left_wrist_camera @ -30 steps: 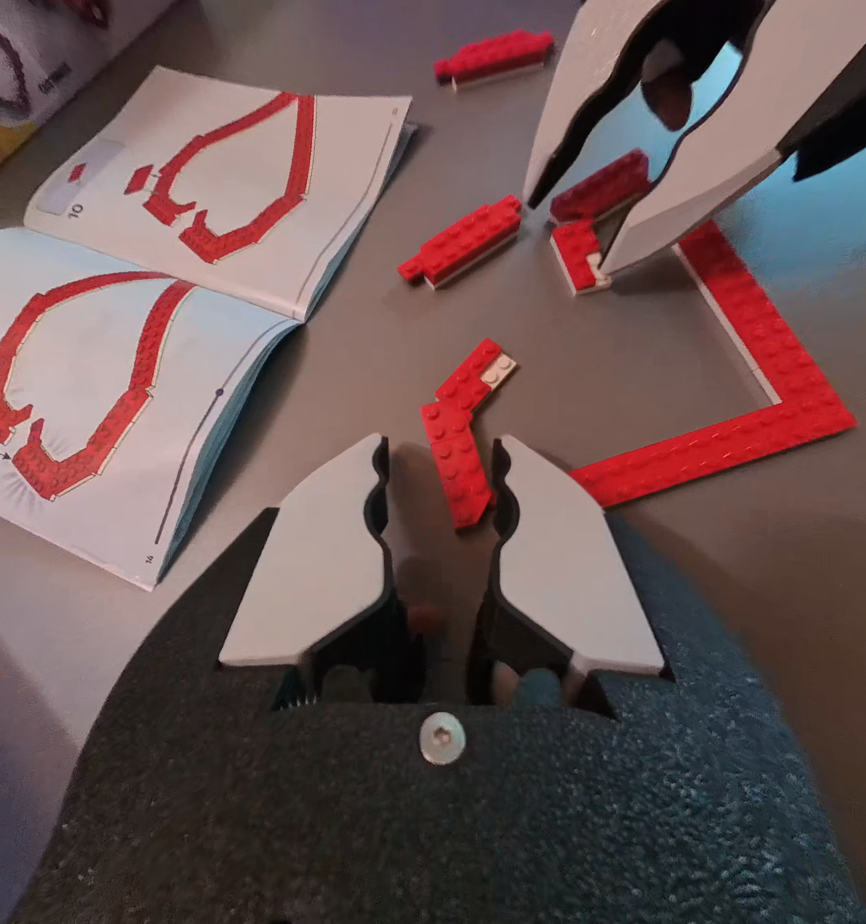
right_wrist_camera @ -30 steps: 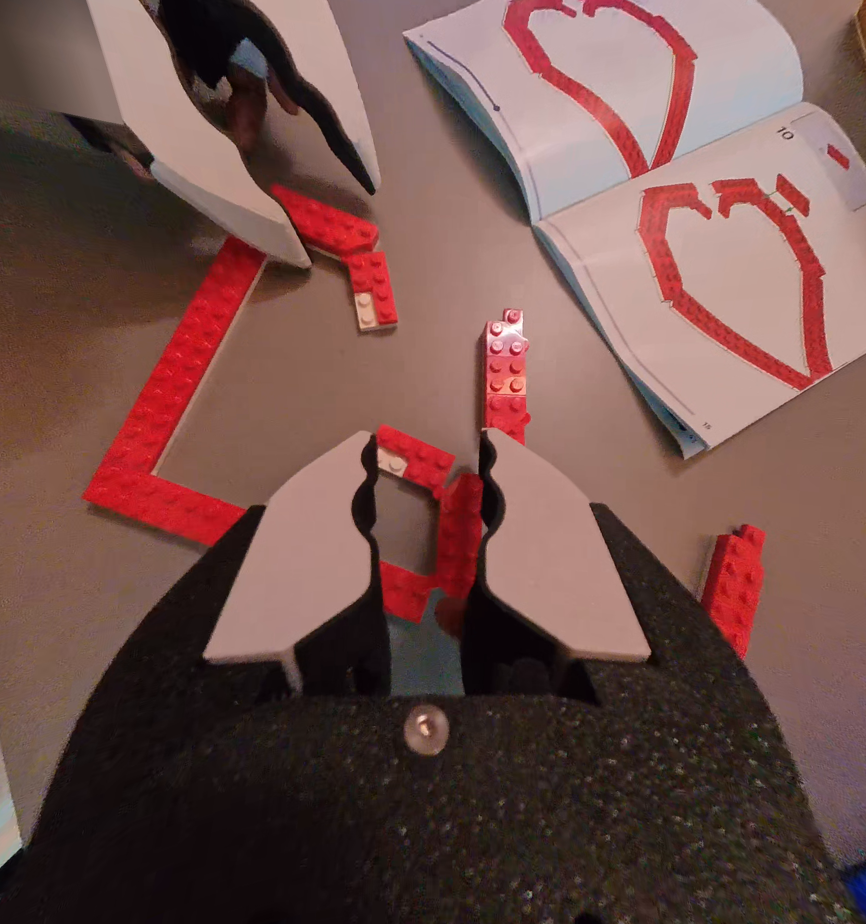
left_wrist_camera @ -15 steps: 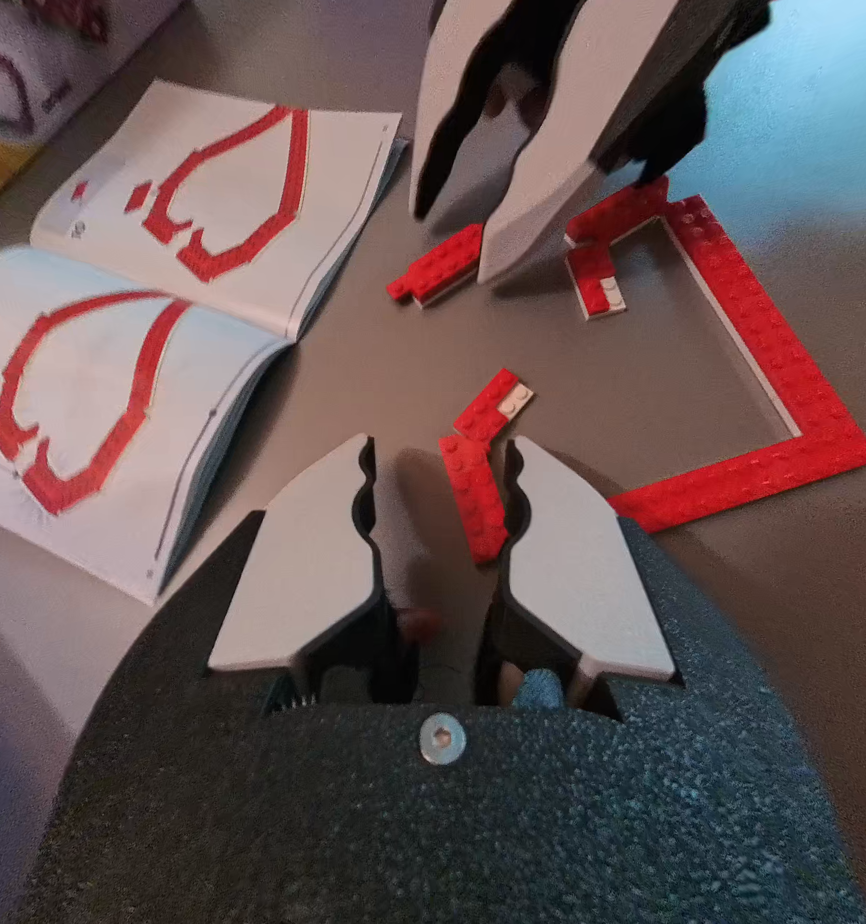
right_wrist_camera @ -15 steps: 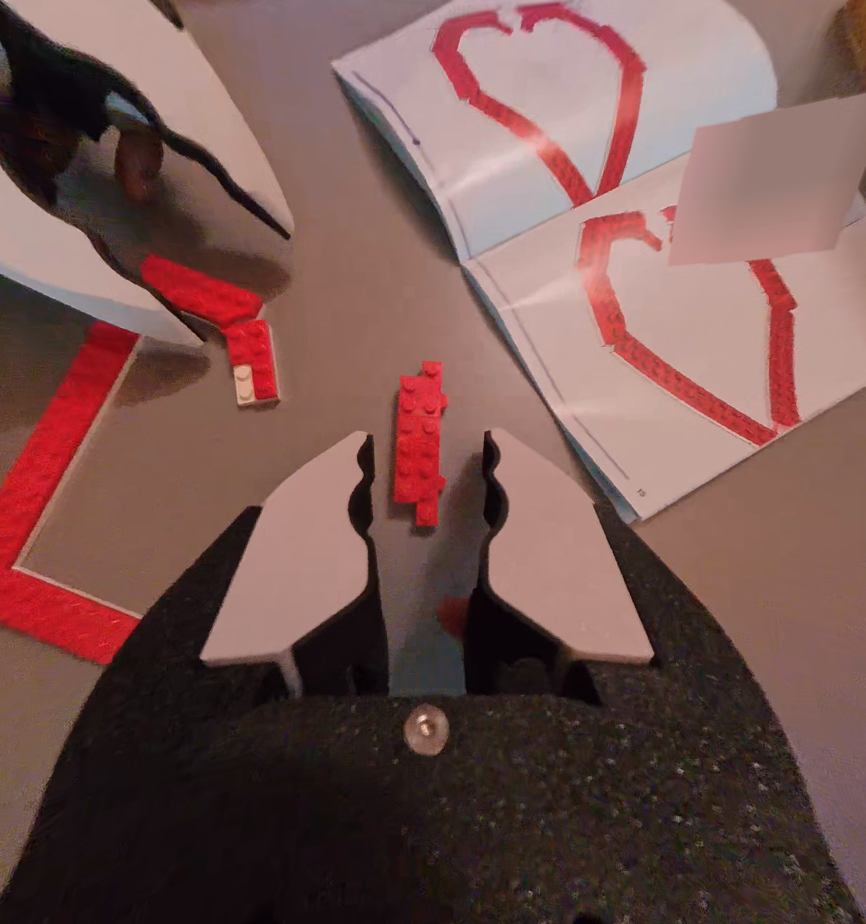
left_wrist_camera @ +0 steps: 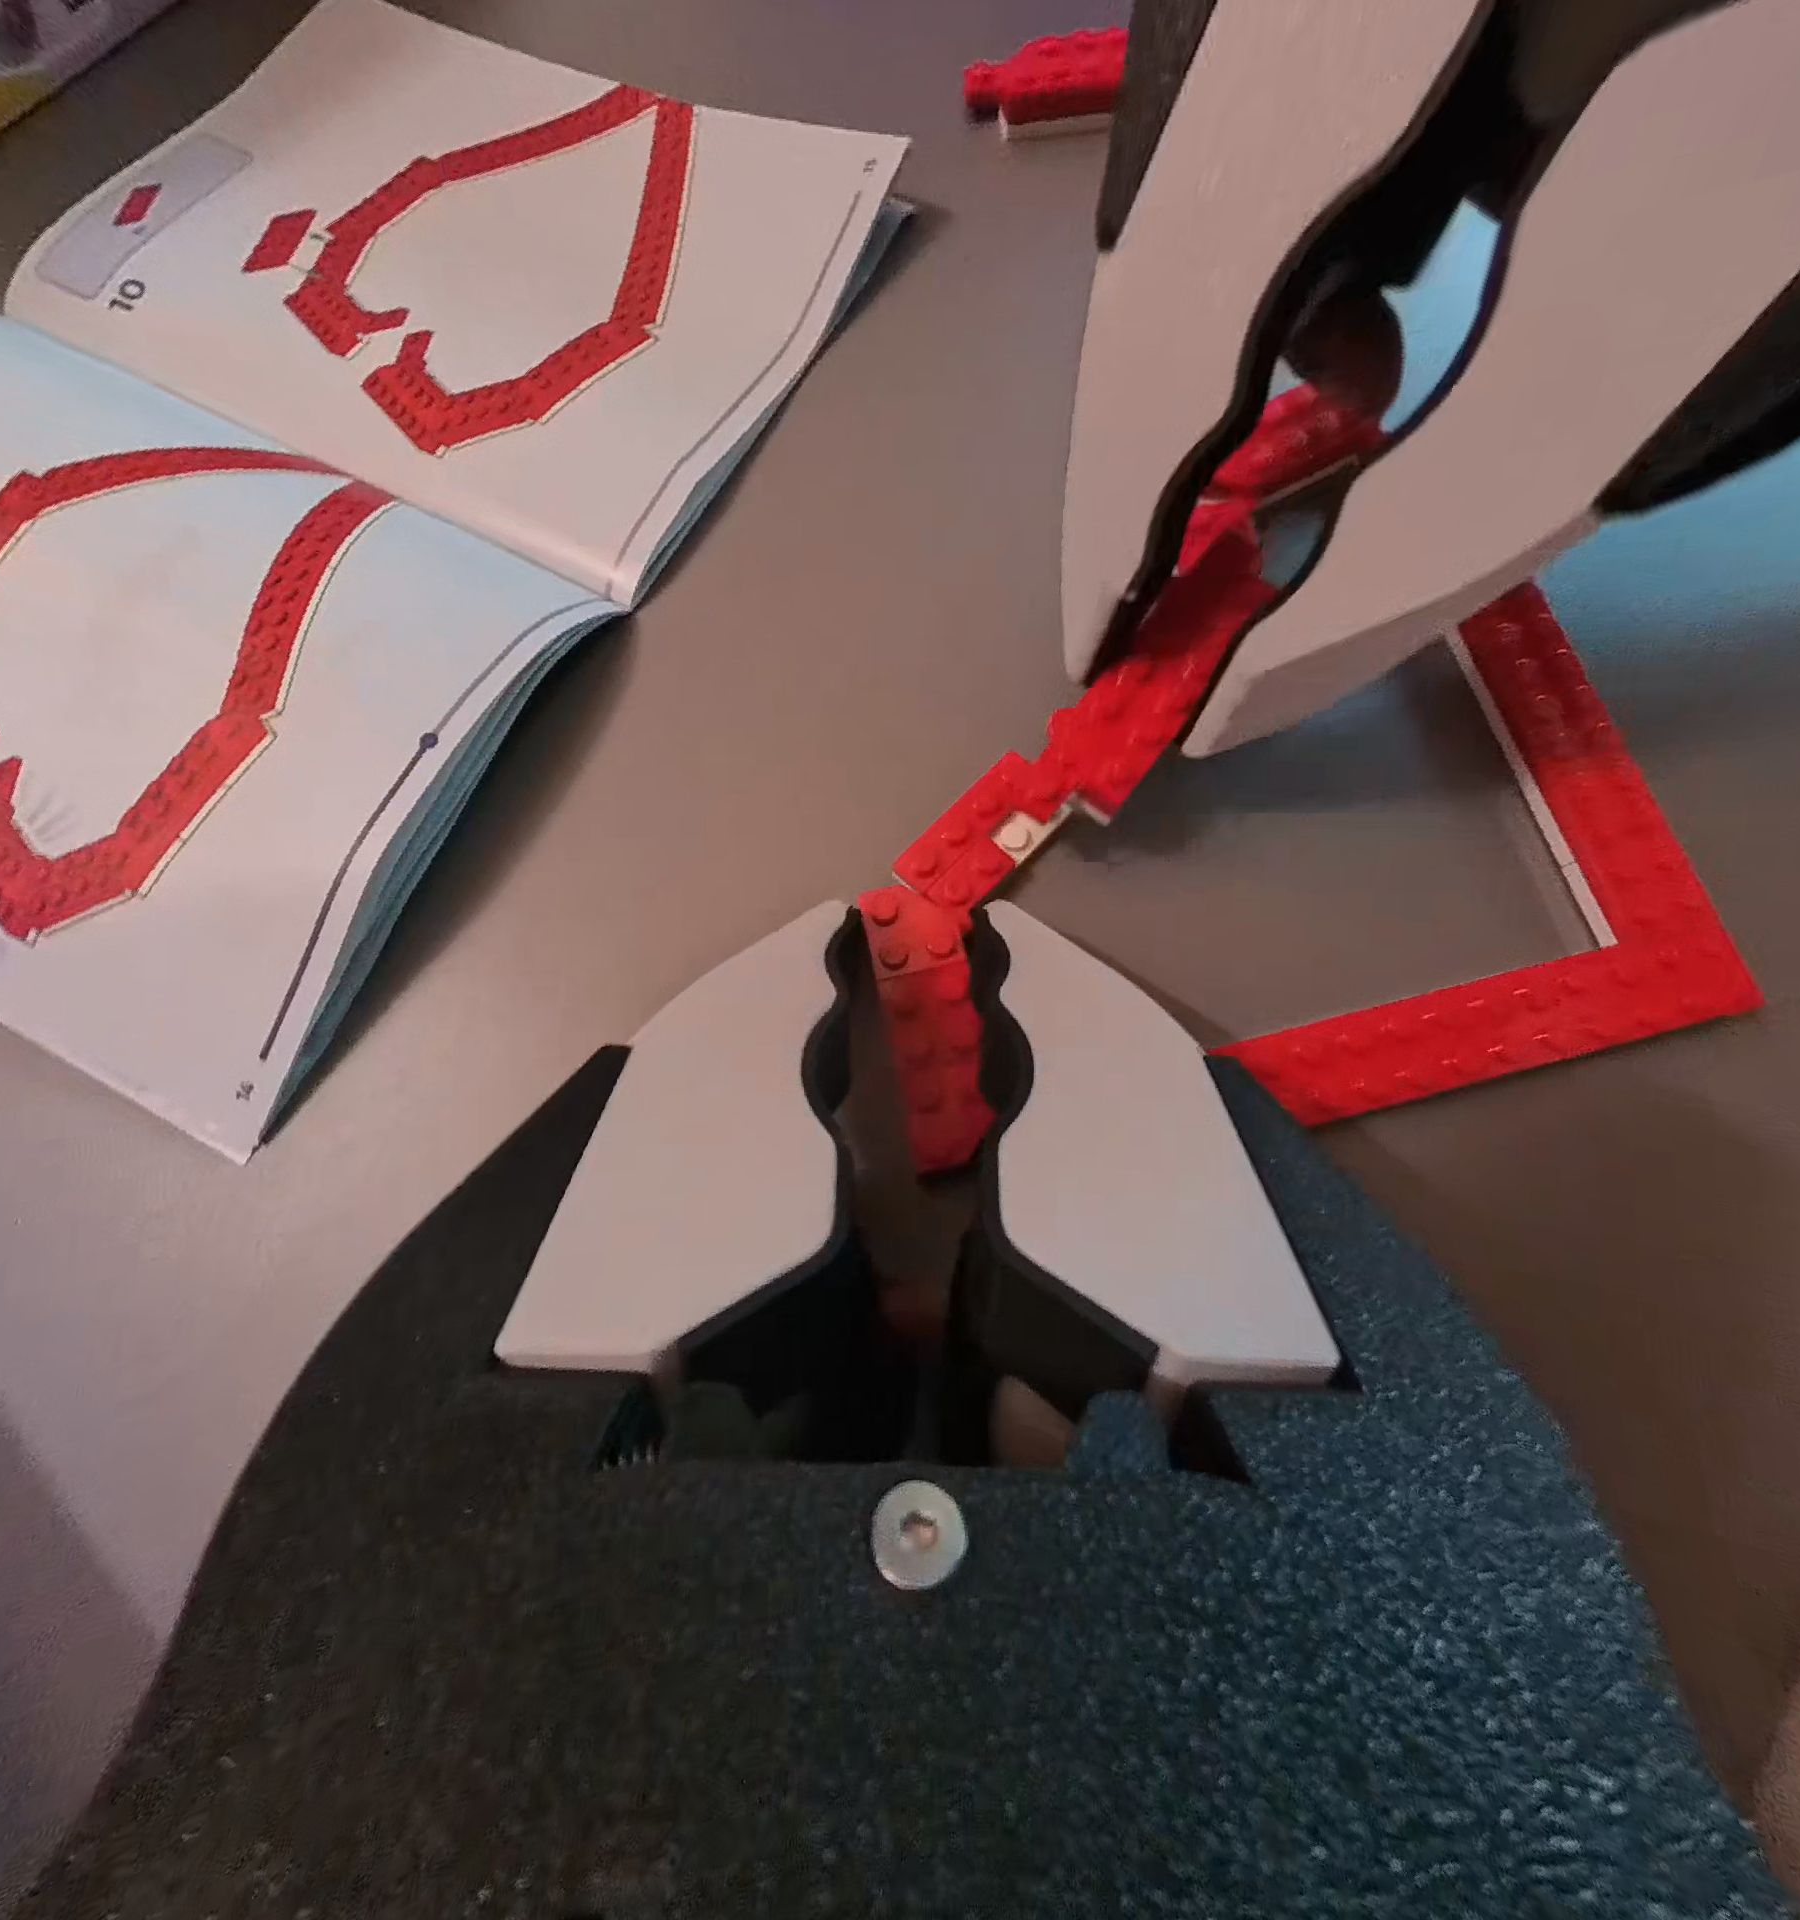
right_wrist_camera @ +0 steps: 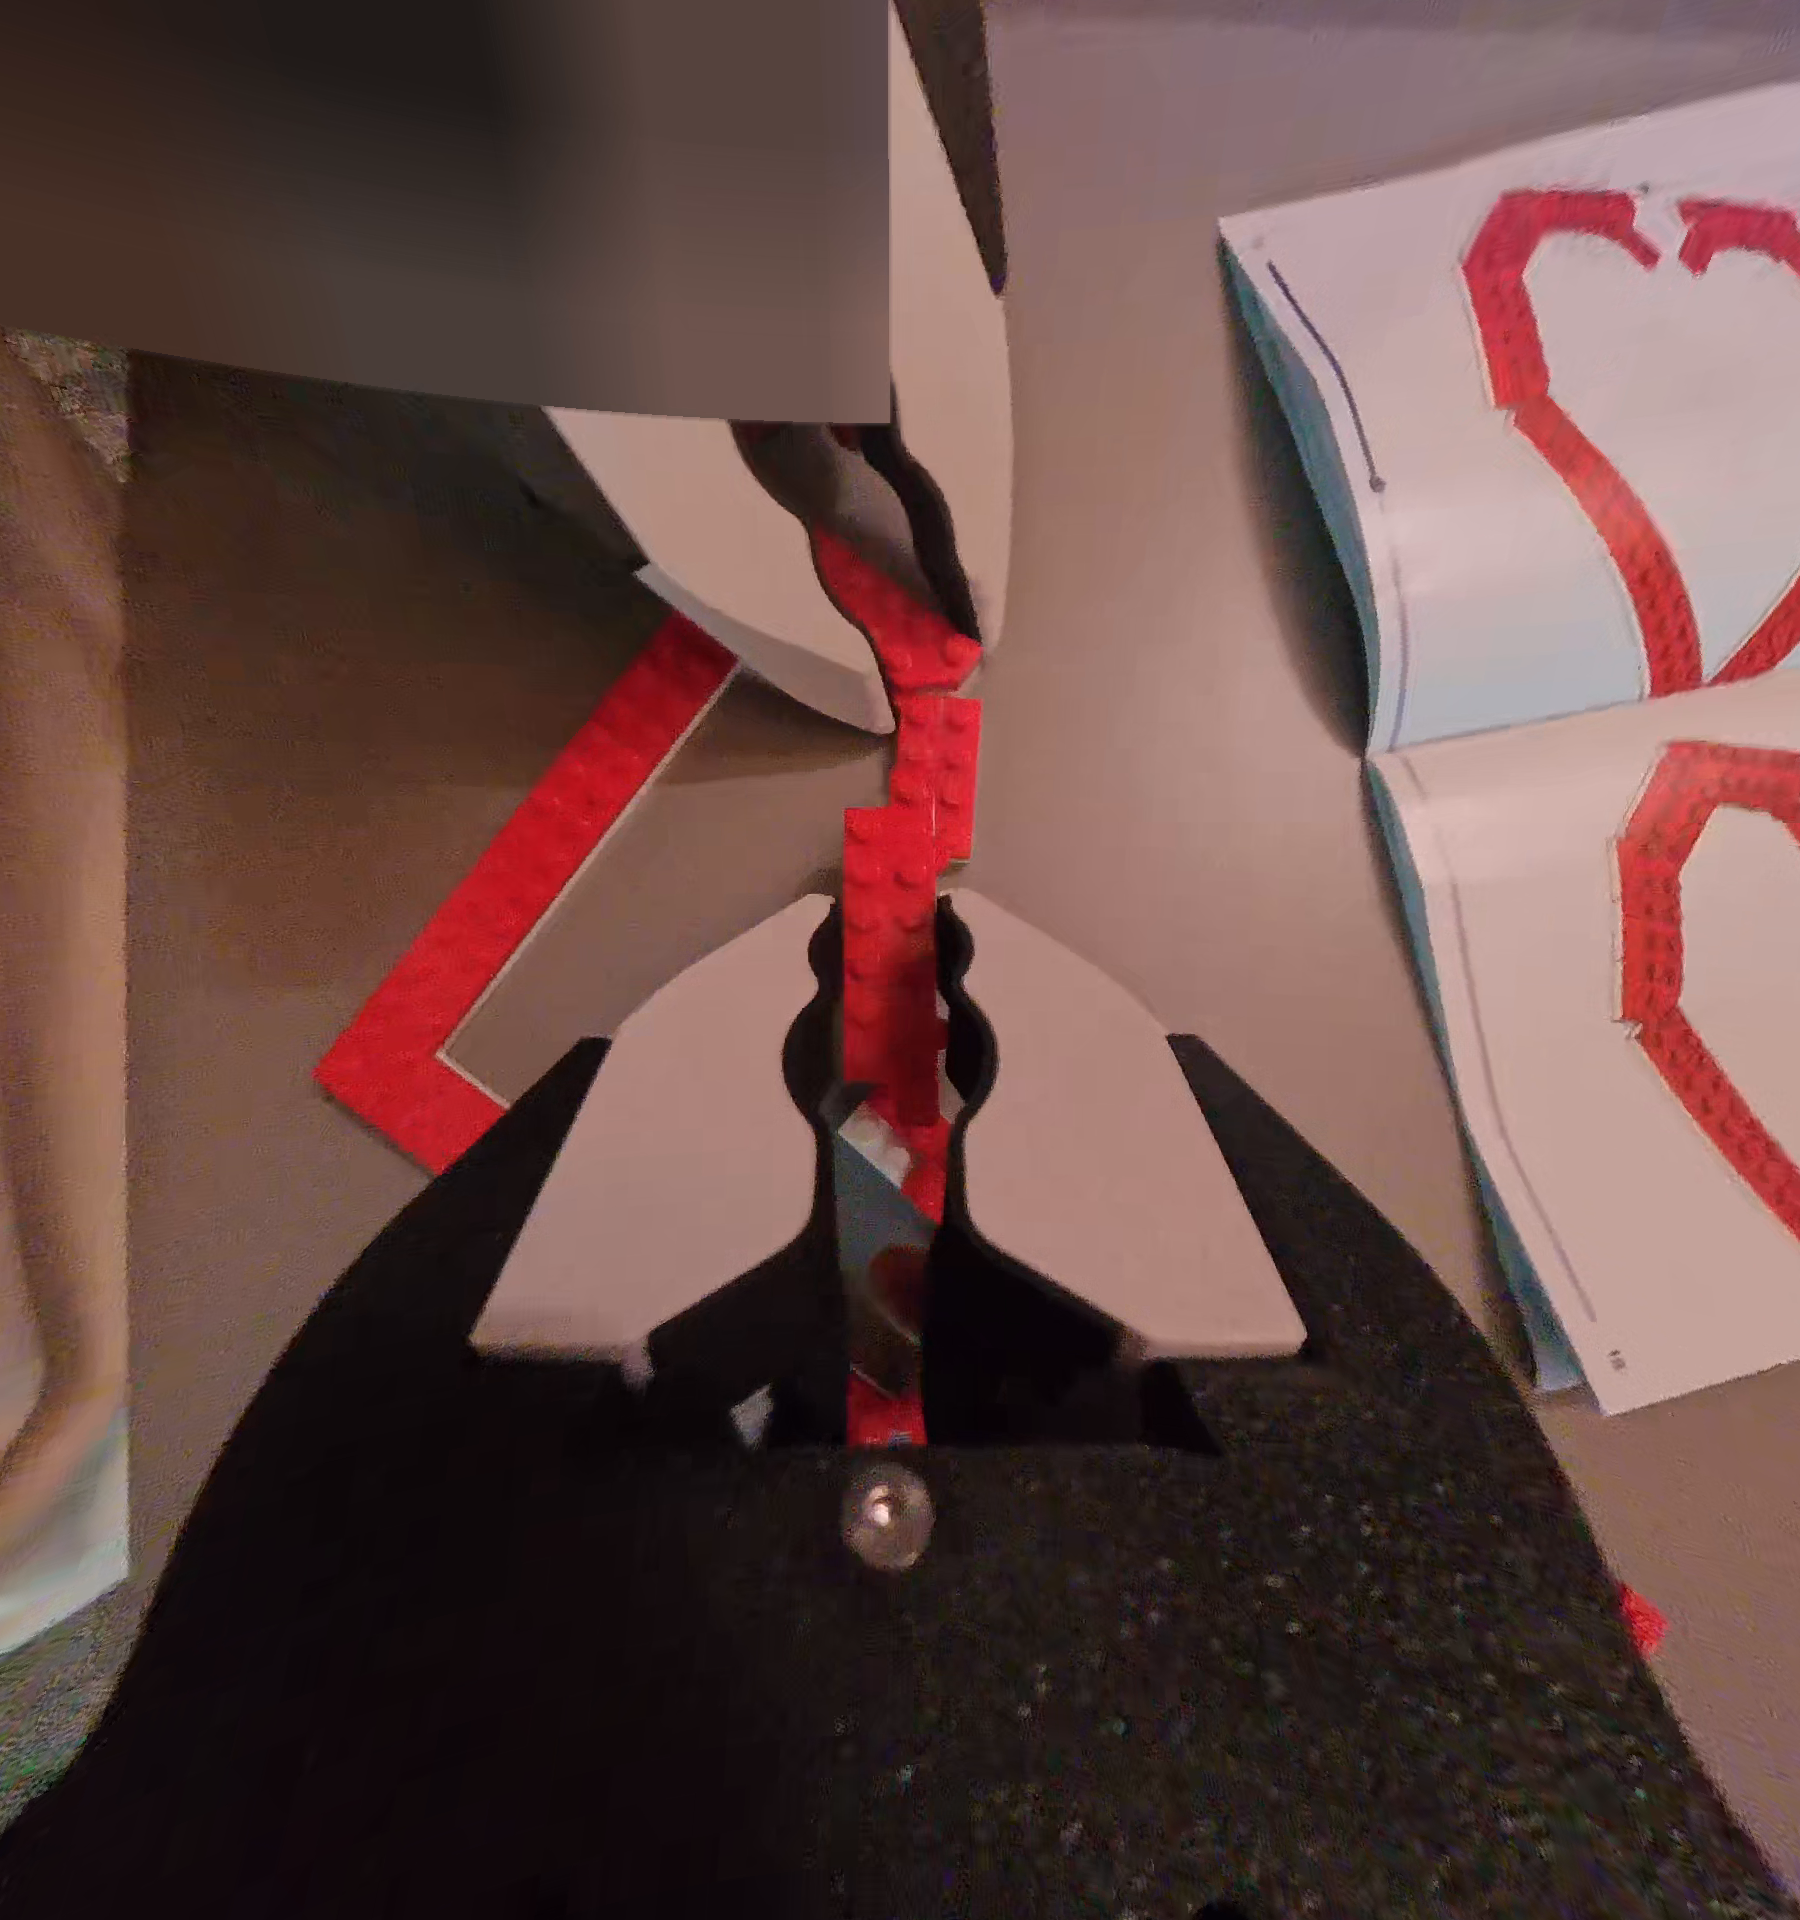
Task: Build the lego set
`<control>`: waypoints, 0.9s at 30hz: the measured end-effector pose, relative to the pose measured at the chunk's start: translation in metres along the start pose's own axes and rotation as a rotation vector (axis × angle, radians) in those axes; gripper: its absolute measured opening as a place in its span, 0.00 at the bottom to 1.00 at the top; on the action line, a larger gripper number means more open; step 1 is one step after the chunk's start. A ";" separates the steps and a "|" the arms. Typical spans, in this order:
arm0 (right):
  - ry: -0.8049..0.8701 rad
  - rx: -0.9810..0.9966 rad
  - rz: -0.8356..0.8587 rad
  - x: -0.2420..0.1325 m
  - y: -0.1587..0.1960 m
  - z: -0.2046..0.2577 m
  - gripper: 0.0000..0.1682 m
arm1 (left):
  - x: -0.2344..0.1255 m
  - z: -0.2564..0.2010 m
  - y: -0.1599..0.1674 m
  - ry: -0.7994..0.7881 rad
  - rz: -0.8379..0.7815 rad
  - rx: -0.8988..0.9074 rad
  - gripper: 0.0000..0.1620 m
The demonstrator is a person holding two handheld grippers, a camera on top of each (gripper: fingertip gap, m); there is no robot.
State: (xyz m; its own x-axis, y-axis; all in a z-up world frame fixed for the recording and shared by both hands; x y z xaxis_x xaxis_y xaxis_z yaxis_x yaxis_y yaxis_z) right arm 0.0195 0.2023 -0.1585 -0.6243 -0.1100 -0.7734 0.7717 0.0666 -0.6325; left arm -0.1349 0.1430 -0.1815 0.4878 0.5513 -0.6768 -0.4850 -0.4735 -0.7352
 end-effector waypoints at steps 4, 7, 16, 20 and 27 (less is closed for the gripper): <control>0.020 0.143 0.046 0.011 -0.004 0.010 0.10 | -0.005 -0.004 0.004 -0.019 -0.003 -0.015 0.12; 0.040 0.135 0.051 0.014 -0.003 0.012 0.10 | -0.006 -0.003 0.006 -0.005 -0.004 -0.007 0.12; 0.069 0.199 0.078 0.017 -0.006 0.017 0.10 | -0.012 0.005 0.007 0.046 -0.028 0.009 0.15; 0.080 0.129 0.123 0.016 -0.011 0.015 0.10 | -0.010 0.008 0.004 0.054 0.009 0.115 0.19; -0.008 0.094 0.147 0.004 -0.006 0.009 0.23 | -0.002 0.012 -0.002 -0.001 0.002 0.165 0.24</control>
State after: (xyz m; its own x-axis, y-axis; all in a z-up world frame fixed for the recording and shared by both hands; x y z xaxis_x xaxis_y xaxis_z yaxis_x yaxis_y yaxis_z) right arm 0.0129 0.1928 -0.1576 -0.5036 -0.1137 -0.8564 0.8626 -0.0106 -0.5058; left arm -0.1431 0.1510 -0.1784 0.4858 0.5515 -0.6781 -0.5989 -0.3550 -0.7178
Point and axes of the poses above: each gripper's, where its closed fingertips meet, x out along the fingers, y out of its underside, z = x × y across the jaws, the point moved 10 cm from there along -x, back along the fingers, and after that the axes turned 2 degrees about x, right-handed, at the moved point
